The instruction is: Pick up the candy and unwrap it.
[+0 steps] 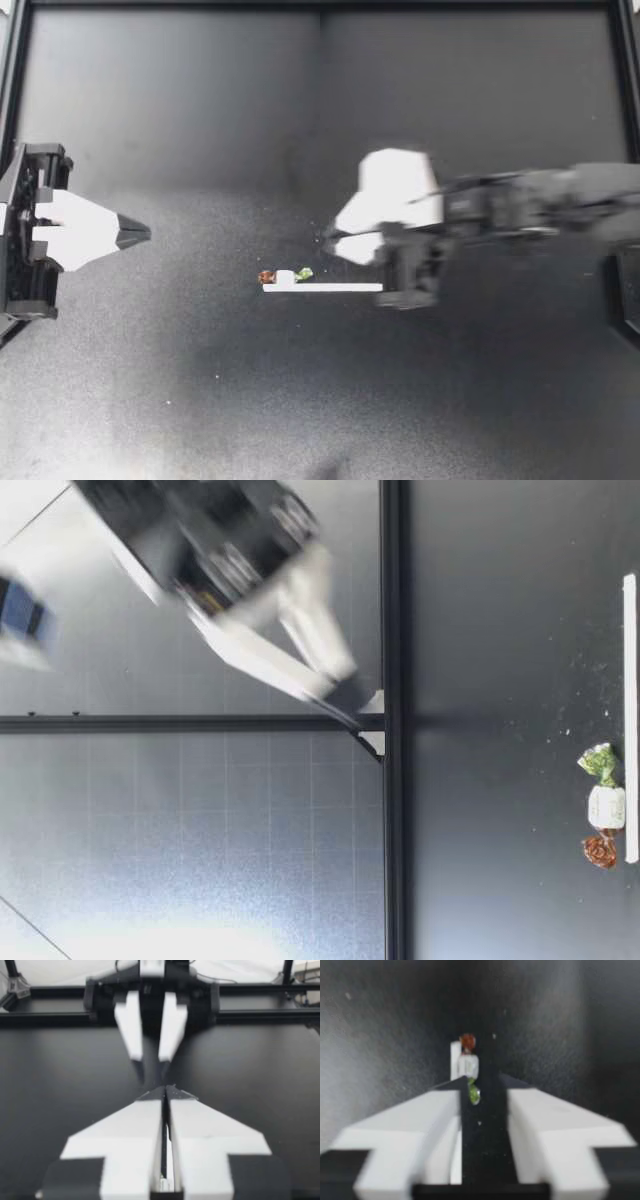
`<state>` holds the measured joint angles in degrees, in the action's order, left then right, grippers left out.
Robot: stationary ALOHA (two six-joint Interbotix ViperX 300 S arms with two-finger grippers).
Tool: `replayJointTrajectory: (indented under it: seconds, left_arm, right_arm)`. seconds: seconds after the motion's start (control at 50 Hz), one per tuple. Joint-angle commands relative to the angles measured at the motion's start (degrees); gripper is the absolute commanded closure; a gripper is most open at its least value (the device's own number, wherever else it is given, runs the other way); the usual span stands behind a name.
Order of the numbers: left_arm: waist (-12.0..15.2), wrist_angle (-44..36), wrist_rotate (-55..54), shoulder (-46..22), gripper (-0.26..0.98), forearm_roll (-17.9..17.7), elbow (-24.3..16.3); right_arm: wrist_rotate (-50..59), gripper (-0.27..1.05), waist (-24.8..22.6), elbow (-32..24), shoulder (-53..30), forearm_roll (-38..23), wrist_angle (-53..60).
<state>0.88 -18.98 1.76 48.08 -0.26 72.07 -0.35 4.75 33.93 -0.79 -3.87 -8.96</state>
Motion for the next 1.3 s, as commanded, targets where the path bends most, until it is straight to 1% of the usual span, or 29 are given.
replayJointTrajectory:
  seconds: [0.0,0.06,0.2,0.44,1.14,1.22,1.28]
  left_arm:
    - [0.2,-0.5,0.1,-0.1,0.84,0.0,-0.6]
    - [0.2,-0.4,0.0,-0.1,0.84,0.0,-0.6]
    - [0.2,-0.3,0.0,-0.1,0.84,0.0,-0.4]
    - [0.2,-0.4,0.0,0.1,0.84,0.1,-0.6]
    - [0.2,-0.6,0.2,0.7,0.84,0.0,-1.0]
    - [0.2,-0.5,0.3,0.7,0.84,0.1,-1.1]
    - [0.2,-0.6,0.3,0.7,0.84,0.0,-1.1]
  right_arm:
    - [0.1,0.25,0.4,-4.0,-2.0,-0.1,-1.5]
    - [0.2,0.22,0.4,-5.1,-3.7,-0.1,-2.1]
    - [0.1,0.22,0.4,-7.7,-7.6,-0.1,-4.2]
    - [0.1,0.22,0.4,-10.2,-12.2,-0.1,-6.5]
    - [0.1,0.23,-0.6,-11.7,-18.6,-0.1,-6.7]
    - [0.1,0.26,-0.6,-11.8,-19.0,-0.1,-6.7]
    - [0.1,0.30,-0.7,-11.9,-19.2,-0.1,-6.7]
